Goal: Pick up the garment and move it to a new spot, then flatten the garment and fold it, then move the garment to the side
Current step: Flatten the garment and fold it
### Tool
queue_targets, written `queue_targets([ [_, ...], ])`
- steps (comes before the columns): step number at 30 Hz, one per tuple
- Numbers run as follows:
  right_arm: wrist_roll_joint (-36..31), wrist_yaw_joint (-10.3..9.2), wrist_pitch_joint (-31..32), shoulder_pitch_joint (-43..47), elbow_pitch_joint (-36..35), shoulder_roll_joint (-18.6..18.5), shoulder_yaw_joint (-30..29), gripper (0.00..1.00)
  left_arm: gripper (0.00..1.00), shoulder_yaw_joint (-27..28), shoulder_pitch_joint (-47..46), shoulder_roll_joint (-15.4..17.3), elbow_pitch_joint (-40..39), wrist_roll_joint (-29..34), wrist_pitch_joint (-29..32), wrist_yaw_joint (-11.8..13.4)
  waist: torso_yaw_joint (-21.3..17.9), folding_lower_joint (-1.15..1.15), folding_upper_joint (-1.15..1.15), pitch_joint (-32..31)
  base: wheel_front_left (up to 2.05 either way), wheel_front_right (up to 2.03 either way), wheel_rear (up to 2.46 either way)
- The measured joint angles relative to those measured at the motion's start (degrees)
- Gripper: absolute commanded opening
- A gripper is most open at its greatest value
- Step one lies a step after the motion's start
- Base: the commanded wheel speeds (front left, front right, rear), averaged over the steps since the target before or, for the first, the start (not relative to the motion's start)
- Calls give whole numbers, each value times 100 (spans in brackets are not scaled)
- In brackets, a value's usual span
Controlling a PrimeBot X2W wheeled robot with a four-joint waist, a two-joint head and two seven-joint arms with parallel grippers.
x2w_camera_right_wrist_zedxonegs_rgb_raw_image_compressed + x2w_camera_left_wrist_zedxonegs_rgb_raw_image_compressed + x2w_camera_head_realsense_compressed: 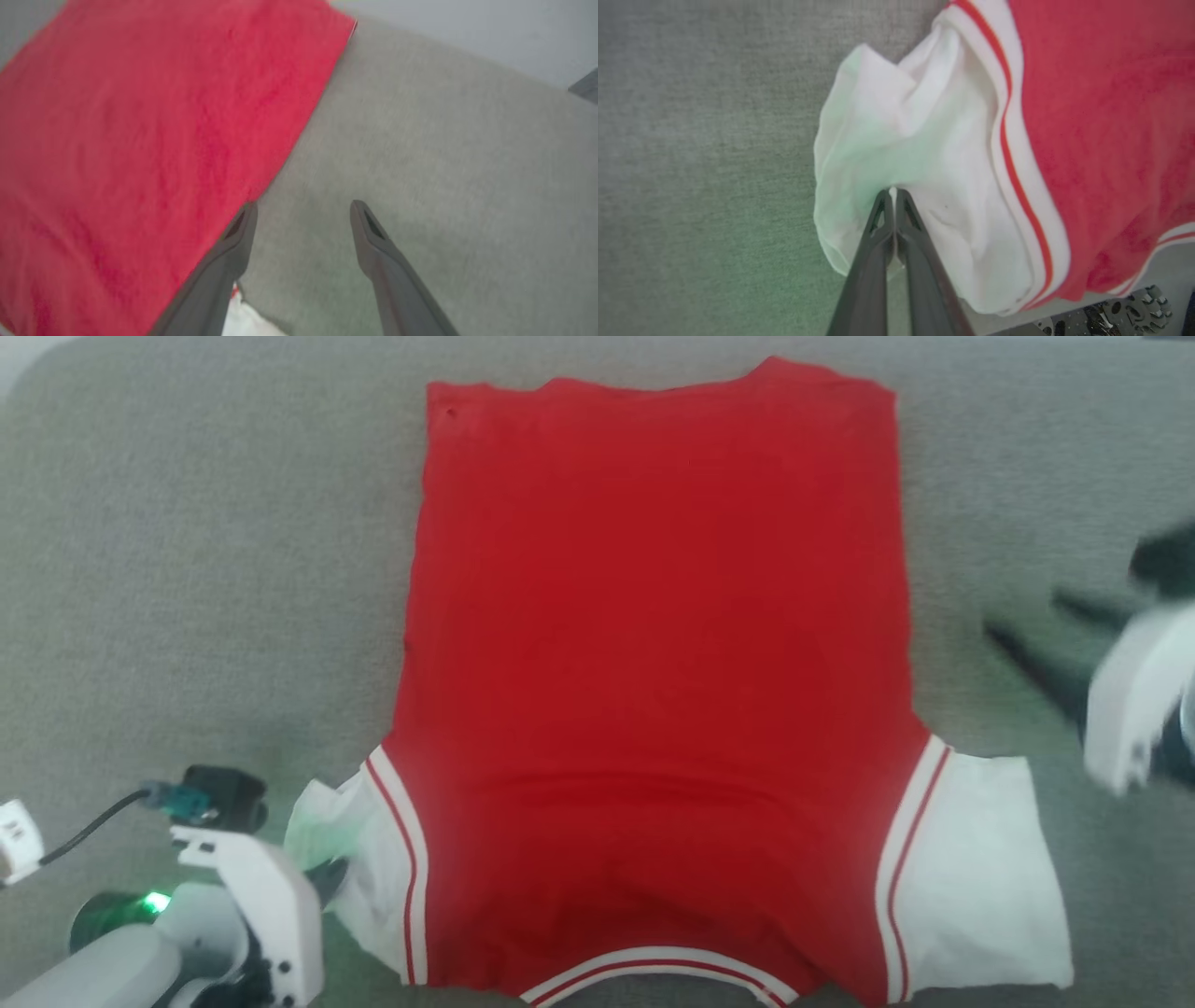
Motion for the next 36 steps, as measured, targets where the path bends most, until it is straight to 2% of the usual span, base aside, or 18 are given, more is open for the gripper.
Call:
queue_targets([
  [1,-168,0,-40,-226,67,153,-112,100,0,-16,-68,-56,5,31,13,-21,32,0,0,39,0,0,0],
  [2,-488,-1,-151,-710,334,483,-241,100,0,-70,-214,-174,23,168,60,-67,113,0,0,121,0,0,0],
  [8,-1214,1,-350,-2103,1719,1207,-365,100,0,-196,-660,-528,134,347,162,-230,424,0,0,389,0,0,0],
  [12,-1465,-1,-419,-2938,2836,1383,-454,100,0,-260,-896,-734,199,501,188,-335,655,0,0,572,0,0,0],
  [18,-1809,0,-246,-3936,4403,1440,-582,100,0,-344,-1165,-1029,304,594,197,-531,1043,0,0,824,0,0,0],
  [25,-2036,0,112,-4764,5715,1450,-744,100,0,-443,-1450,-1380,482,656,194,-764,1461,0,0,1103,0,0,0],
  [27,-2140,0,282,-4982,6005,1462,-769,0,0,-458,-1507,-1464,553,667,186,-824,1557,0,0,1170,0,0,0],
  [31,-2336,1,293,-5192,6256,1528,-654,0,0,-465,-1564,-1569,695,668,151,-899,1642,0,0,1224,0,0,0],
  [36,-2377,-1,214,-5113,6259,1656,-177,0,0,-412,-1499,-1511,824,573,103,-927,1483,0,0,1105,0,0,0],
])
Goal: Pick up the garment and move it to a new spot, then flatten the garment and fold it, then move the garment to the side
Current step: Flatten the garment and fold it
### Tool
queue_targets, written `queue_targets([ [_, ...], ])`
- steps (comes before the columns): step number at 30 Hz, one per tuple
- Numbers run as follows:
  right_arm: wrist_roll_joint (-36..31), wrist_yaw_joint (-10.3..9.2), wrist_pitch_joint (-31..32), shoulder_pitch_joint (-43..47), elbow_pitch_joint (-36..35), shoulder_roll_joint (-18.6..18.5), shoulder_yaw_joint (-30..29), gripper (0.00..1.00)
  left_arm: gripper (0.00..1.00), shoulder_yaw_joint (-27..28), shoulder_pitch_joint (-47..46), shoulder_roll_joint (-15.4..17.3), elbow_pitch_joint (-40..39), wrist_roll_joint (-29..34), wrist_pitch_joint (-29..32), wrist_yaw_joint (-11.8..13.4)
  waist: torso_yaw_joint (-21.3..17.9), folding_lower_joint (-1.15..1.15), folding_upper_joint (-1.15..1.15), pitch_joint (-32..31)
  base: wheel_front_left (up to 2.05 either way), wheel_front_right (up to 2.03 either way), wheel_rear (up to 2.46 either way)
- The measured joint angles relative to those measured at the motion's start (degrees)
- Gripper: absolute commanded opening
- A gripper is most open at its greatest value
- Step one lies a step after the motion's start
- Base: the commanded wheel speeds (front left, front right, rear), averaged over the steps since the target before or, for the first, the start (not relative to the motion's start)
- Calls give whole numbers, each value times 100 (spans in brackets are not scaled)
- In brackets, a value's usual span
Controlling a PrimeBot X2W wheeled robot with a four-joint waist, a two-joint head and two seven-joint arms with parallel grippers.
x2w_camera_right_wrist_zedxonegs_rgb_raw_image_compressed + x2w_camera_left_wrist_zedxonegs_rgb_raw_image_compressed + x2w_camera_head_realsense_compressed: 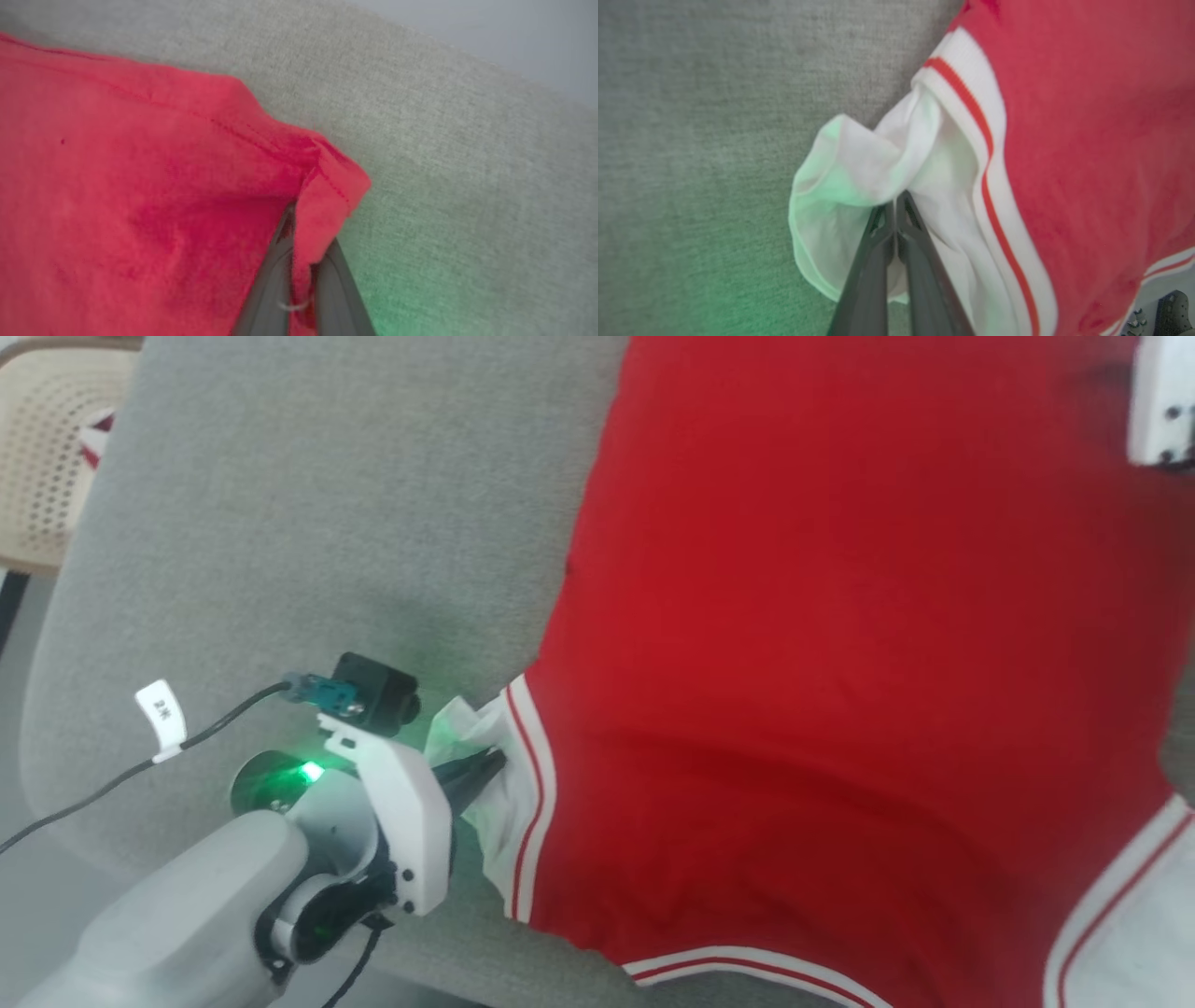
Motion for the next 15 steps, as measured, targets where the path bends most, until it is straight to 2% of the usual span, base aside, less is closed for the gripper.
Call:
queue_targets([
  [3,226,0,-5,258,-304,16,415,0,0,54,88,127,-7,-29,-42,53,-174,0,0,-109,0,0,0],
  [7,884,0,-24,795,-1011,-103,836,0,0,125,209,342,-86,-45,-76,166,-447,0,0,-267,0,0,0],
  [15,2140,1,391,2255,-3034,-731,1306,0,0,285,405,779,-293,-94,-93,447,-1077,0,0,-606,0,0,0],
])
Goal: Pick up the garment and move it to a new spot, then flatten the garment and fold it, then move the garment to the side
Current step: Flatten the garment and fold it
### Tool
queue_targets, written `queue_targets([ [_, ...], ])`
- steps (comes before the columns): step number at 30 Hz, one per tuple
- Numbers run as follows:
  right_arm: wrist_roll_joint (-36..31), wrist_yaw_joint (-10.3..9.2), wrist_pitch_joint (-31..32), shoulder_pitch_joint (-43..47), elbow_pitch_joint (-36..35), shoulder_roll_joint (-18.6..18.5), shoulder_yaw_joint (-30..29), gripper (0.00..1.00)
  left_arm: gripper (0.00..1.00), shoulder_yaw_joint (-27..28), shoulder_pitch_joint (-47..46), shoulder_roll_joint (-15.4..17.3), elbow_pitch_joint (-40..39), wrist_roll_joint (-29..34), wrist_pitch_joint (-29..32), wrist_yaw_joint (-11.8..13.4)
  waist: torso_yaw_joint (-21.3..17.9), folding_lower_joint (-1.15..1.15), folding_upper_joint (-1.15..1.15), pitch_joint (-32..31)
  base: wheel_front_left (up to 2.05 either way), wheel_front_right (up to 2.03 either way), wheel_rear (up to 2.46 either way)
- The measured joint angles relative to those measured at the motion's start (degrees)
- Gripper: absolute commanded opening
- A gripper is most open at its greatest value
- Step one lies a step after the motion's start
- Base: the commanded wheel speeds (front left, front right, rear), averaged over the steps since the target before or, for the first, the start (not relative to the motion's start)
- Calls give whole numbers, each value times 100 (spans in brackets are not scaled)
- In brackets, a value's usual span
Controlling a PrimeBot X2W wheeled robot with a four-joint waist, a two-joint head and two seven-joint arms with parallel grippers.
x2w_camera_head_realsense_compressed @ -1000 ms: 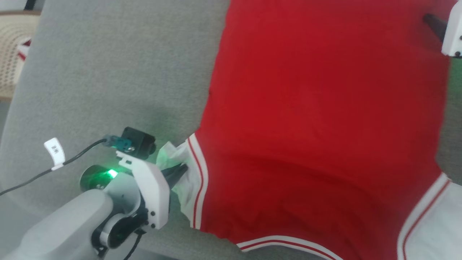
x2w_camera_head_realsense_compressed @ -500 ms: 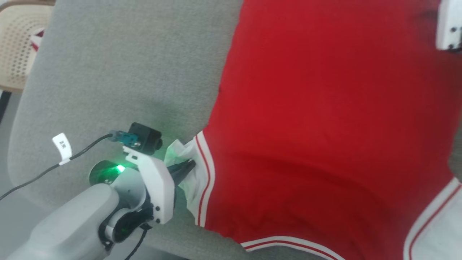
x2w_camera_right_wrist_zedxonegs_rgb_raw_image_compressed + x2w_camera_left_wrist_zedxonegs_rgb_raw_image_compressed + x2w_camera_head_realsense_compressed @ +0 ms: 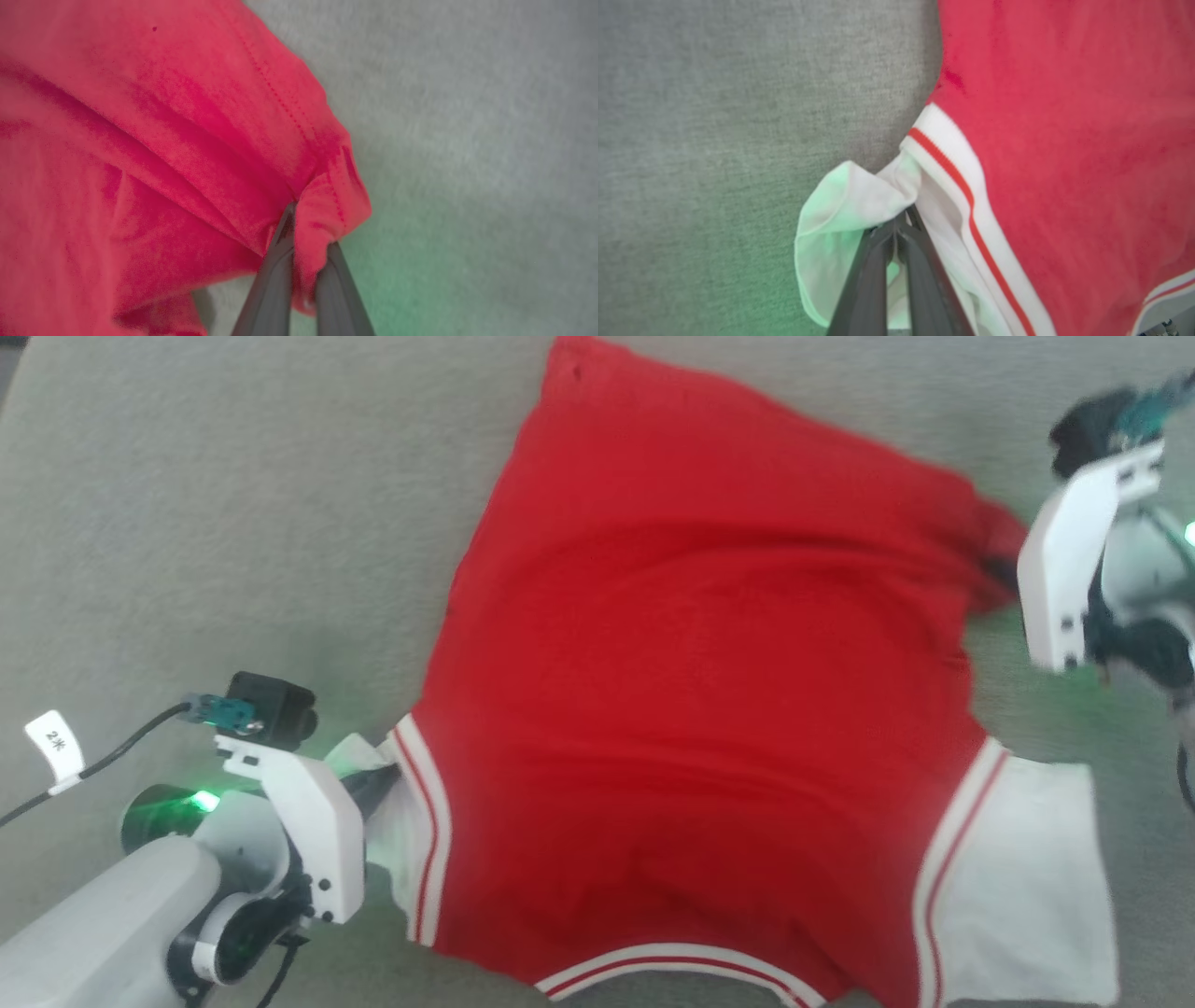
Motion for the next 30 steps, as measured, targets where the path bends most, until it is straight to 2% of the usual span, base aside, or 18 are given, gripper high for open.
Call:
queue_targets([
  [4,267,0,334,903,-1009,-281,-178,0,0,58,80,148,-100,-30,1,107,-305,0,0,-150,0,0,0],
  [9,389,0,798,2189,-2181,-422,-709,0,0,89,135,265,-198,-64,22,168,-604,0,0,-283,0,0,0],
  [12,255,0,945,3038,-2726,-282,-1157,0,0,94,137,270,-238,-64,23,185,-704,0,0,-322,0,0,0],
  [14,40,0,922,3461,-2934,-34,-1459,0,0,103,148,278,-257,-66,23,191,-749,1,0,-319,0,0,0],
  [19,-555,0,676,3929,-3056,537,-1860,0,0,113,137,300,-249,-76,25,167,-798,0,0,-260,0,0,0],
  [20,-659,0,655,3947,-3038,612,-1883,34,0,113,131,297,-241,-76,25,156,-805,0,0,-256,0,0,0],
  [21,-747,1,638,3949,-3018,662,-1912,100,0,115,126,293,-234,-76,24,152,-810,0,0,-255,0,0,0],
  [25,-854,10,633,4034,-3170,837,-2041,100,0,109,126,280,-202,-77,21,124,-815,0,0,-272,0,0,0],
  [30,-947,1,790,4083,-3825,756,-2225,100,0,102,141,267,-174,-123,-7,103,-814,0,0,-321,0,0,0],
])
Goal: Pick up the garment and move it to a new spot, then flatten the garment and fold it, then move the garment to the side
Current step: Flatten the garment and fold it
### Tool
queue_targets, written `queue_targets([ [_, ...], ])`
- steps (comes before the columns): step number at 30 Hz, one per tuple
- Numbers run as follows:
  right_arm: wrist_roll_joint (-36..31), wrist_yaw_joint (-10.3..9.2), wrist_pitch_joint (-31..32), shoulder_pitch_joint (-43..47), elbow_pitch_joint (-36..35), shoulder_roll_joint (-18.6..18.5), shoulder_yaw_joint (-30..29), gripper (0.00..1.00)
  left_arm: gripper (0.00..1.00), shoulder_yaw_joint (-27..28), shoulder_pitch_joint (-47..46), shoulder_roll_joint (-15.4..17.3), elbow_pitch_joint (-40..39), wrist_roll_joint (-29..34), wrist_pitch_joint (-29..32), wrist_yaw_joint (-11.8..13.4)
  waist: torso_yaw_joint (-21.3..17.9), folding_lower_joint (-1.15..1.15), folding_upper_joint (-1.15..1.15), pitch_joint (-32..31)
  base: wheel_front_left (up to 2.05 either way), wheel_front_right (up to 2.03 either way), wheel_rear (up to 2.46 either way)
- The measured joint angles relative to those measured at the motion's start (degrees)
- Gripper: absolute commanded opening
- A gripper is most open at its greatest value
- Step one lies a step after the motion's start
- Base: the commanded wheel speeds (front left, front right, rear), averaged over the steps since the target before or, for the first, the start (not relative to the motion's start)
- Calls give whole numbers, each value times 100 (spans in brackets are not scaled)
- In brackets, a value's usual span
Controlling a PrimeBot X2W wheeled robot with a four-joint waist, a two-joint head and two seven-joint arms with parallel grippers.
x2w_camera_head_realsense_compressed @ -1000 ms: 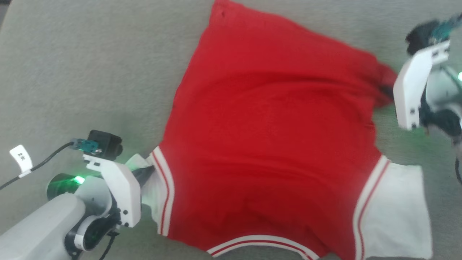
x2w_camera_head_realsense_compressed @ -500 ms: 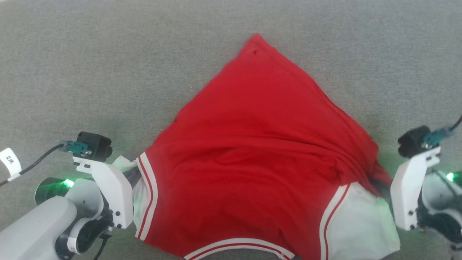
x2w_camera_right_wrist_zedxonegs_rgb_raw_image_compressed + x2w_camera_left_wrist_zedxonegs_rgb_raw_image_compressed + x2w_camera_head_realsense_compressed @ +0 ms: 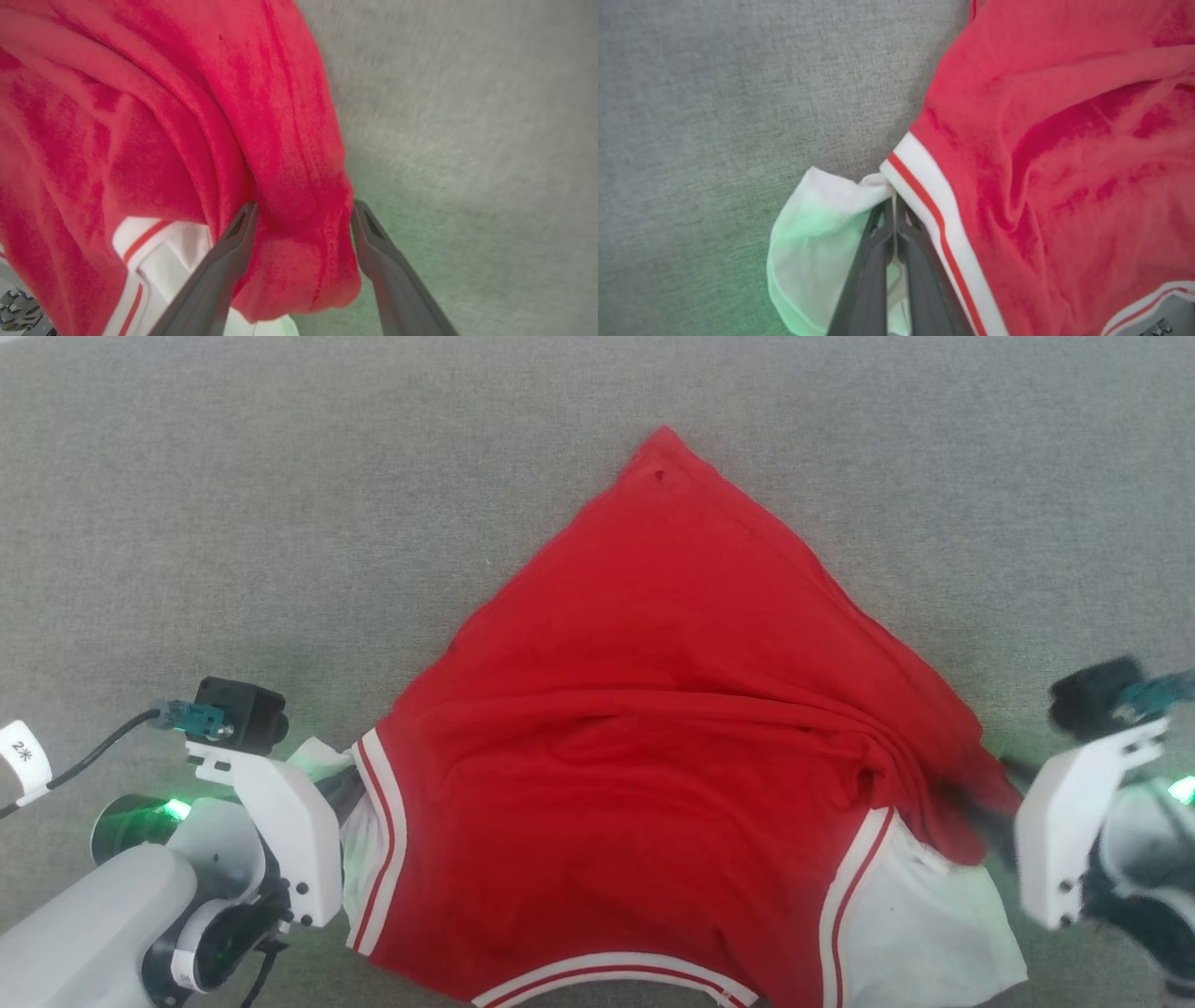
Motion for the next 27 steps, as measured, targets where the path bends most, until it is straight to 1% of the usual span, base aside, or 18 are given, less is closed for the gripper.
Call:
queue_targets([
  [2,-29,-1,7,-88,-291,23,-160,100,0,-2,21,3,0,0,-19,-2,6,0,0,-1,0,0,0],
  [4,-48,-1,8,-263,-581,44,-170,100,0,-5,19,-16,-14,0,-19,-2,37,0,0,10,0,0,0],
  [7,-73,-1,-5,-503,-742,25,-135,100,0,-19,12,-40,-24,4,-21,-13,81,0,0,31,0,0,0],
  [9,-126,-2,-182,-873,-780,-9,-16,100,0,-31,-17,-68,-33,13,-21,-33,129,0,0,59,0,0,0],
  [11,-159,-1,-472,-1326,-669,-60,194,100,0,-42,-44,-110,-35,29,-27,-48,189,0,0,91,0,0,0],
  [12,-159,-1,-654,-1566,-511,-37,289,100,0,-55,-71,-137,-35,66,-27,-55,224,0,0,109,0,0,0],
  [13,-186,-2,-972,-2019,-133,-57,625,100,0,-87,-131,-205,-31,121,-24,-92,303,0,0,147,0,0,0],
  [18,-226,-2,-1541,-3166,1205,-102,1427,100,0,-175,-319,-430,31,214,7,-185,576,0,0,250,0,0,0],
  [23,-90,-1,-1759,-4202,2755,-44,2105,100,0,-275,-495,-680,124,281,18,-297,907,0,0,359,0,0,0],
  [27,-30,-1,-1711,-4854,3884,-27,2726,100,0,-330,-607,-872,219,315,15,-393,1173,0,0,448,0,0,0],
])
